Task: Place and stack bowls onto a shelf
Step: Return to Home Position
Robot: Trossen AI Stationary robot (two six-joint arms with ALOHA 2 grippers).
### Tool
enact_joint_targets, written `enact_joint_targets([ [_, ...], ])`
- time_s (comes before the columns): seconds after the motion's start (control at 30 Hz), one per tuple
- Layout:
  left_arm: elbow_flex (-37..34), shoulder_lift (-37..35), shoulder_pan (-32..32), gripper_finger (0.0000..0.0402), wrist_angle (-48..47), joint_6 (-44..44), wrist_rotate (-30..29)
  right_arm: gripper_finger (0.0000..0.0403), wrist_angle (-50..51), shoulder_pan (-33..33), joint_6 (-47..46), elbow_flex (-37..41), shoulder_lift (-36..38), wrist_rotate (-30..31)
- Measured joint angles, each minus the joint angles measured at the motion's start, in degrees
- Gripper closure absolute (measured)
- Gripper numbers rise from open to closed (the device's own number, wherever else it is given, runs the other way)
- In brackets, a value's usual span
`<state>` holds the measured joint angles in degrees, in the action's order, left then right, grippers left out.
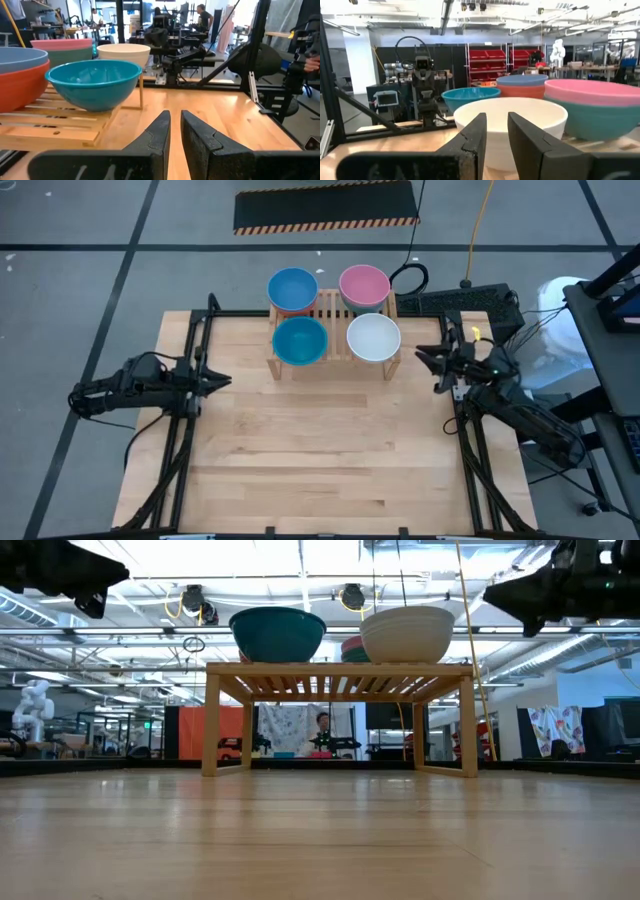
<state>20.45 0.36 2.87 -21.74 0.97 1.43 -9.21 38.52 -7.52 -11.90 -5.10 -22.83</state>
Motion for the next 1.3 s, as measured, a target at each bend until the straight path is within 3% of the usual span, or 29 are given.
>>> enact_joint_targets([
  [0.57, 0.0, 0.0, 0.0, 0.035, 0.87, -0.15, 0.0, 0.0328, -14.37, 0.02, -1.91, 9.49, -0.02, 0.05],
  [1.0, -0.23, 0.0, 0.0, 0.035, -2.47, -3.91, 0.0, 0.0328, -10.73, 0.02, -4.23, 10.94, 0.0, 0.19],
  [1.3, -5.17, 0.0, 0.0, 0.035, 0.67, -5.66, -0.02, 0.0328, -10.54, 0.02, -5.84, 11.03, 0.02, 0.17],
])
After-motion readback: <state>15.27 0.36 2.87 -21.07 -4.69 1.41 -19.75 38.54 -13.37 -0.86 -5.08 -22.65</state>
